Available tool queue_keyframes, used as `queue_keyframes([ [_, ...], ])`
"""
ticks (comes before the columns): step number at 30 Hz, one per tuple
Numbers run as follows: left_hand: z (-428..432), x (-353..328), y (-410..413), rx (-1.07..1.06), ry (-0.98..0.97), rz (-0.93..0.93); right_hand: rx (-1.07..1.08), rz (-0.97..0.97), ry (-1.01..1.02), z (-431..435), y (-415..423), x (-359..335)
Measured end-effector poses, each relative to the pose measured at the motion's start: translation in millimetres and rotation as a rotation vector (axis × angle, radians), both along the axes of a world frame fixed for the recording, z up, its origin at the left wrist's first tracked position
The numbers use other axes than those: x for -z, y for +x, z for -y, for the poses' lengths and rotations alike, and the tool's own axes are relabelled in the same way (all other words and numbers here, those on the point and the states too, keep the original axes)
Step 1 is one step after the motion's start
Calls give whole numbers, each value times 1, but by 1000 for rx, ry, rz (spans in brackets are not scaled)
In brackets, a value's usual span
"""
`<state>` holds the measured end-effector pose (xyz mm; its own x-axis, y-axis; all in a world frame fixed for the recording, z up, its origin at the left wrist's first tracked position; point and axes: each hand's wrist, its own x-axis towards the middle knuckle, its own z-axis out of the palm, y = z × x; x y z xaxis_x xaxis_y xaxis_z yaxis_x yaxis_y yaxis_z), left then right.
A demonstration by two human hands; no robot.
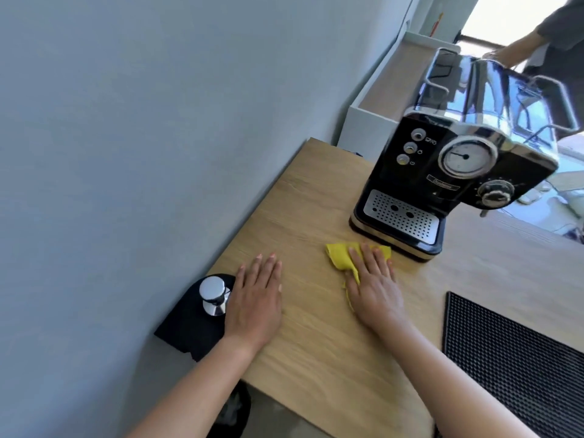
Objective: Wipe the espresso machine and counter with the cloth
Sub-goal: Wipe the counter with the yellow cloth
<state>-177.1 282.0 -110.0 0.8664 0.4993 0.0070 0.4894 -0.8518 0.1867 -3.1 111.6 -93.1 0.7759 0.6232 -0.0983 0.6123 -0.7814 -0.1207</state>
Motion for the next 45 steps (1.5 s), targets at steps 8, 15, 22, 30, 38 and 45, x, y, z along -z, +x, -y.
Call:
queue_keyframes([
  [8,3,-8,-2,-18,10,41,-444,-44,-5,-77,-46,2],
  [15,4,-11,1,-40,10,38,-273,-3,35,-128,43,-2],
  [22,5,-9,2,-44,35,21,-542,-47,-8,-199,21,-2],
  [30,4,-7,3,-54,48,47,-306,-17,12,-155,63,0],
  [38,3,-7,2,-47,46,26,-507,-24,-22,-85,-9,-2],
  [45,4,-13,-1,-27,-13,-22,6,-43,-1,-27,-21,-2],
])
